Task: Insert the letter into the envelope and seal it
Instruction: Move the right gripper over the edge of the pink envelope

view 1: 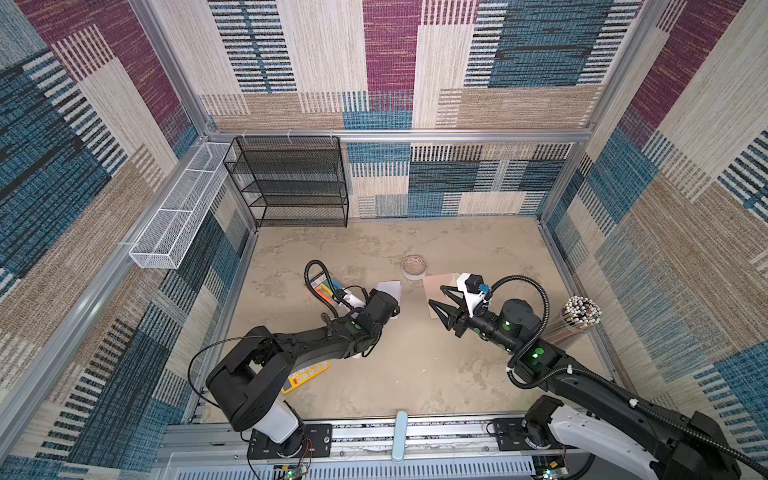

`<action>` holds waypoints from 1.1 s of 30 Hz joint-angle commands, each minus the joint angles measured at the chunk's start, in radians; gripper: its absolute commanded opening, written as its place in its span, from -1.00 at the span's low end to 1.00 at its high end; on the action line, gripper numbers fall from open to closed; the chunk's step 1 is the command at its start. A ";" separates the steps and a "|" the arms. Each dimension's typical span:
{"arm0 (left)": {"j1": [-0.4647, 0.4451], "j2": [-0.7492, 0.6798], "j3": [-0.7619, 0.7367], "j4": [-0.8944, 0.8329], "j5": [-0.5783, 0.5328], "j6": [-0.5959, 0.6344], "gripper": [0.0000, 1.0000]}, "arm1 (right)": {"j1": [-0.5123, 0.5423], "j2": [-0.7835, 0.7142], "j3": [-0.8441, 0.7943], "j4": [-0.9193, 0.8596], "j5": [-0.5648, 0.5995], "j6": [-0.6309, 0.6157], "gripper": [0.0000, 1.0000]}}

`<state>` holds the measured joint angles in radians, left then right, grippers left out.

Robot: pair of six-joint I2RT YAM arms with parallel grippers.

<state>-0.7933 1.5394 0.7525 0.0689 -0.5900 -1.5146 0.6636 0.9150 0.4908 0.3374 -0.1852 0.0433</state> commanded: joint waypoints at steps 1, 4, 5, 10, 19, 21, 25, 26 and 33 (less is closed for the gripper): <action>-0.007 -0.045 -0.016 -0.026 0.002 0.033 0.76 | 0.001 0.021 0.032 -0.028 0.087 0.009 0.23; -0.012 -0.117 -0.021 -0.044 -0.006 0.101 0.75 | -0.013 0.058 0.072 -0.084 0.159 0.031 0.29; -0.014 -0.143 -0.022 -0.048 -0.011 0.136 0.75 | -0.023 0.075 0.085 -0.104 0.165 0.036 0.29; -0.015 -0.258 0.036 -0.123 -0.002 0.375 0.73 | -0.136 0.173 0.179 -0.230 0.180 0.118 0.31; -0.012 -0.368 0.064 -0.129 0.191 0.772 0.65 | -0.397 0.304 0.231 -0.338 0.094 0.259 0.26; -0.013 -0.386 0.054 -0.141 0.223 0.828 0.65 | -0.429 0.324 0.224 -0.338 0.077 0.269 0.26; -0.013 -0.437 0.001 -0.122 0.279 0.911 0.63 | -0.470 0.375 0.206 -0.321 0.032 0.279 0.27; -0.013 -0.456 -0.014 -0.114 0.285 0.926 0.63 | -0.480 0.390 0.200 -0.309 0.018 0.279 0.27; -0.013 -0.543 -0.057 -0.122 0.283 0.972 0.63 | -0.519 0.520 0.223 -0.264 -0.064 0.278 0.25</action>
<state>-0.8074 1.0161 0.7010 -0.0505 -0.3077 -0.5983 0.1501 1.4025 0.6949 0.0246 -0.1978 0.3130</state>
